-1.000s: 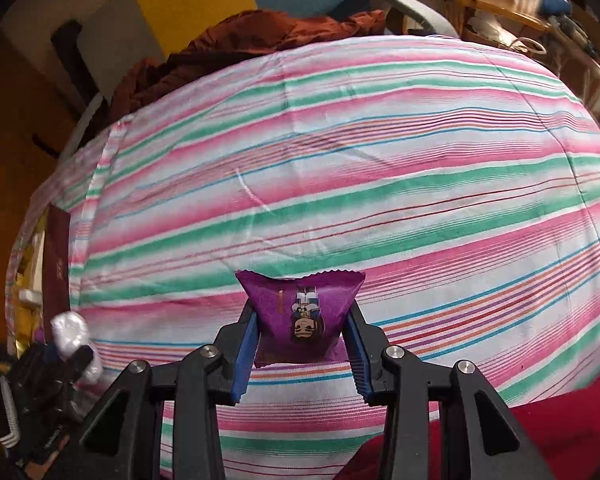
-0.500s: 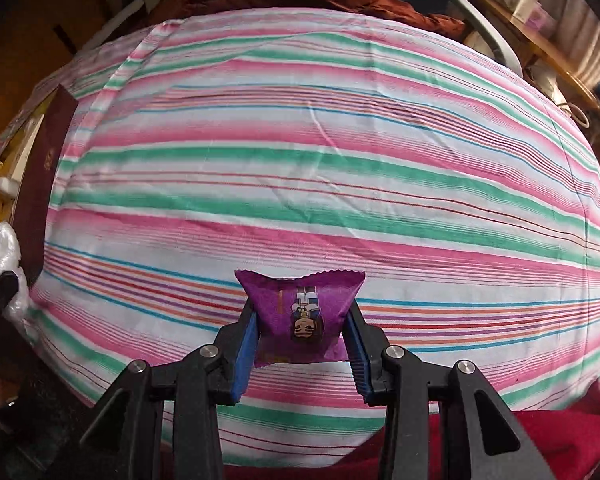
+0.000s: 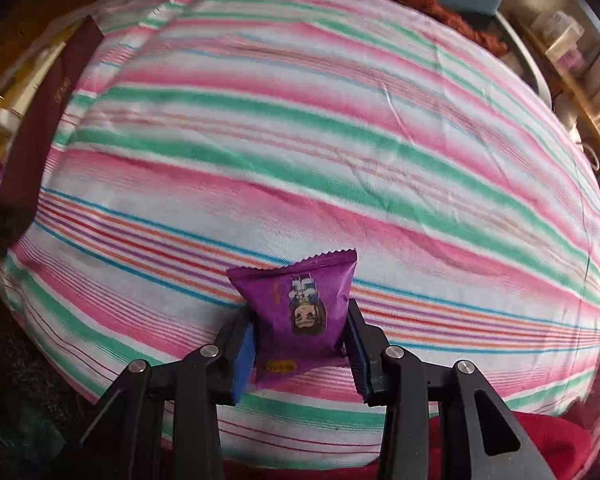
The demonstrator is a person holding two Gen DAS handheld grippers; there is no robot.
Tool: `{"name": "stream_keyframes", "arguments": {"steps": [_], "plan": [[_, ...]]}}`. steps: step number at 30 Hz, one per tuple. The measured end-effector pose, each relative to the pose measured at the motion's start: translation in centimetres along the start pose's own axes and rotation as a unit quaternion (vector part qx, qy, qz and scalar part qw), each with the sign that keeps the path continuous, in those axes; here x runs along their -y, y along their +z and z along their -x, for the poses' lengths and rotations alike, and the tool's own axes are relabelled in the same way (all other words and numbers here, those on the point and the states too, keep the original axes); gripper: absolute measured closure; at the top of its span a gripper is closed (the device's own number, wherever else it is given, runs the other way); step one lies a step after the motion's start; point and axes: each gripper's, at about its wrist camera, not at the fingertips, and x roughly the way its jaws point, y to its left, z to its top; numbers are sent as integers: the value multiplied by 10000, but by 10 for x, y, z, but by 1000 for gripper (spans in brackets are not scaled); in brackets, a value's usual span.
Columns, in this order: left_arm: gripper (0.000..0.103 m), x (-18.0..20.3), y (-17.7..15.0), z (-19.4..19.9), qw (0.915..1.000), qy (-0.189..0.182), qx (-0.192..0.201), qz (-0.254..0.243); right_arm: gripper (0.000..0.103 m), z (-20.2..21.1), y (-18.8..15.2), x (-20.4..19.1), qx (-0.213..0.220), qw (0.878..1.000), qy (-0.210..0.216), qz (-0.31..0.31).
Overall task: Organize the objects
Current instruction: 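Carry the purple packet and cotton ball into the gold tray and open both tools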
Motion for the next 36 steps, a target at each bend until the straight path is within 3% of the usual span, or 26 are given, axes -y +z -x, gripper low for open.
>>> {"name": "stream_keyframes", "arguments": {"steps": [9,14,18,21,27,31,36], "plan": [[63,-26,-4,22,9992,75,133,360,64,6,-5,2,320,9974,348,-536],[63,-37,1,43,9985,112,339,413,64,9,-11,-8,508,9959,304,-690],[63,-64,5,66,9956,445,556,602,63,10,-8,-22,747,9949,203,-647],[63,-99,3,83,9896,889,663,918,64,14,-17,-25,983,9924,264,-694],[63,-170,-12,117,9684,1678,778,1670,64,29,-18,-67,1521,9850,623,-536],[63,-197,-28,126,9582,1840,713,2070,64,50,-8,-105,1806,9785,971,-204],[63,-210,-39,120,9553,1691,625,2345,64,65,16,-172,2026,9687,1378,404]]}}
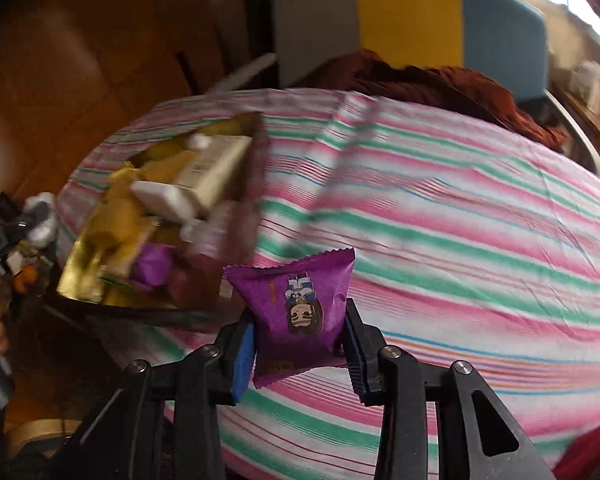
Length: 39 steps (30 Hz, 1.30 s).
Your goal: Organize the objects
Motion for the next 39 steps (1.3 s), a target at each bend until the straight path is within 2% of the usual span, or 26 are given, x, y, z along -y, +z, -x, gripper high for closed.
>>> {"name": "stream_keyframes", "arguments": {"steps": [6,11,16,20,24,26,28,32,36,39], "plan": [[63,16,-2,-12,9996,-205,-121,-180,63,-23,17,-56,-89,9979,353,532],[63,30,-2,-23,9986,-393,-213,-295,62,-52,17,-76,-264,9961,483,687],[63,40,-1,-37,9973,-511,-329,-404,40,-69,11,-83,-444,9953,496,696],[62,47,-1,-51,9966,-498,-455,-470,37,-72,7,-80,-502,9953,476,678],[61,55,-1,-62,9961,-379,-433,-665,29,-68,6,-76,-478,9955,462,674],[55,56,1,-67,9961,-361,-438,-678,27,-65,5,-77,-452,9955,408,728],[52,56,3,-72,9961,-303,-469,-688,19,-62,5,-80,-414,9952,269,840],[48,51,3,-76,9966,-203,-525,-608,18,-55,8,-83,-378,9930,68,1113],[48,44,-1,-71,9971,-130,-497,-561,13,-48,12,-84,-302,9877,-314,1501],[48,38,-4,-63,9977,22,-414,-543,6,-41,19,-83,-234,9810,-614,1825]]}}
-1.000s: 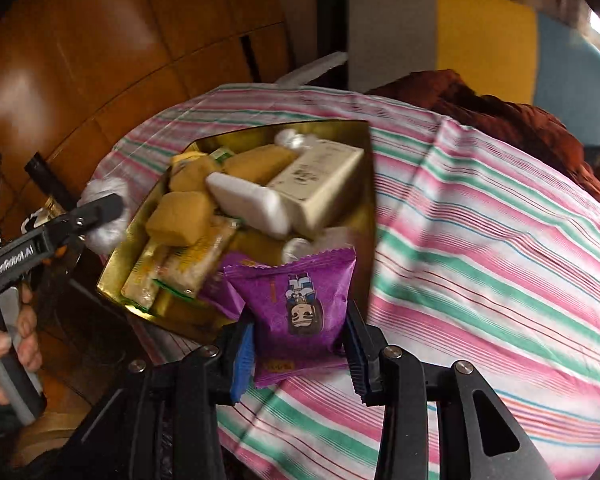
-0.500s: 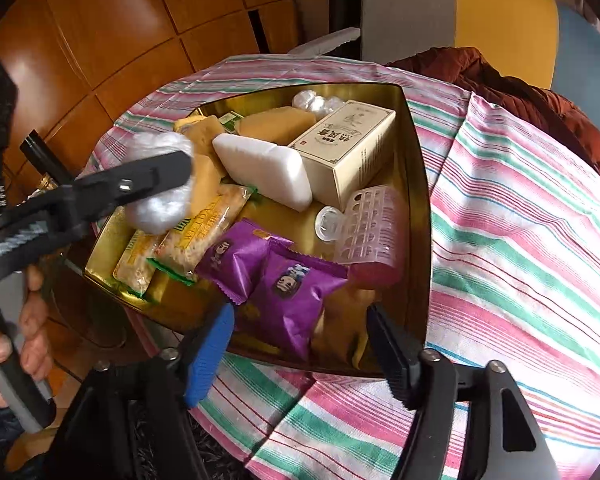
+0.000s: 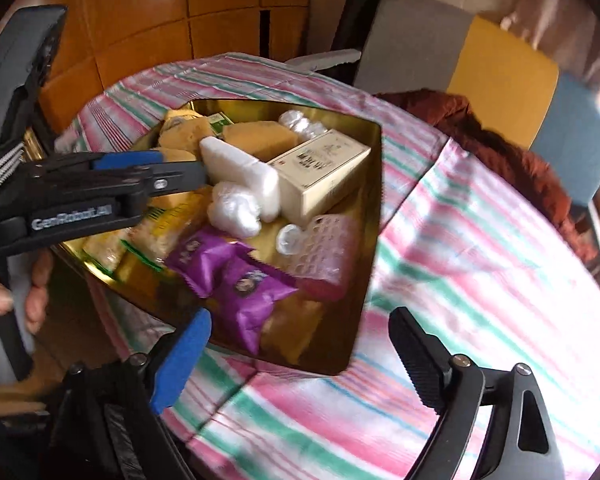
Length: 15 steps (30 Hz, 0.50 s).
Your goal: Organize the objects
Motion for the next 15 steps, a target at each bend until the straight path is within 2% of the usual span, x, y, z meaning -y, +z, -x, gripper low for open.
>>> {"name": "stream_keyframes", "arguments": {"steps": [3,5,9,11,13,15], "plan": [[48,-3,-2,10,9998,163,131,-14,2,10,8,1,185,9952,-690,668],[48,-3,-2,14,9996,208,187,-1,1,18,16,4,354,9843,-1315,1124],[48,-3,-2,17,9995,265,183,41,0,33,33,15,689,9614,-2103,1634],[48,-2,-3,17,9996,229,153,57,0,35,38,21,751,9568,-2284,1635],[48,0,-4,19,9996,212,170,41,0,33,39,27,704,9606,-2229,1501],[48,1,-5,21,9997,190,179,30,0,27,34,38,599,9595,-2410,1328]]}}
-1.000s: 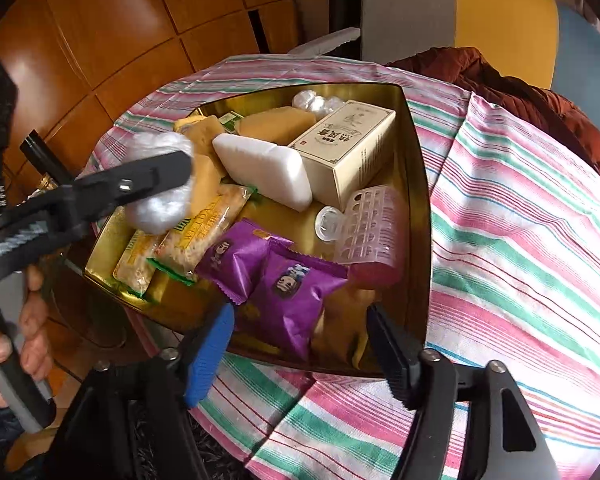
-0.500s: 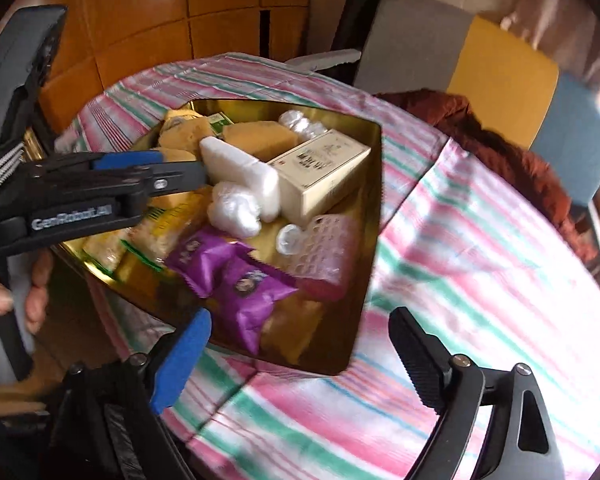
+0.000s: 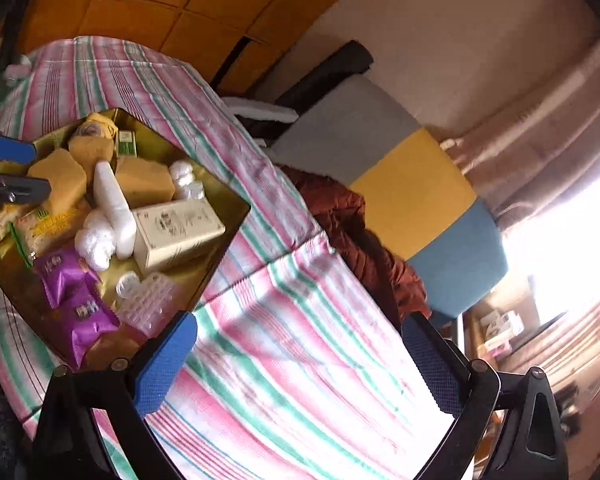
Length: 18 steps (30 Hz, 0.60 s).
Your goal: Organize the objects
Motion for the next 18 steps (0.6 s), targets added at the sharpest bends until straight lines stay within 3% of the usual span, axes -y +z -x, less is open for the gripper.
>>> {"name": "stream_keyframes", "arguments": {"steps": [4,9,11,18], "plan": [[48,2,0,3,10000,-20,63,-24,0,-12,-15,48,-302,9899,75,-1382],[41,5,-2,8,9998,180,124,-43,0,-18,-27,105,-363,9495,414,-3089],[40,3,-3,12,9994,312,163,-39,0,-17,-29,102,-280,9442,566,-3232],[40,-5,-8,21,9972,727,174,65,0,-13,-35,35,-215,9462,1289,-2962]]}}
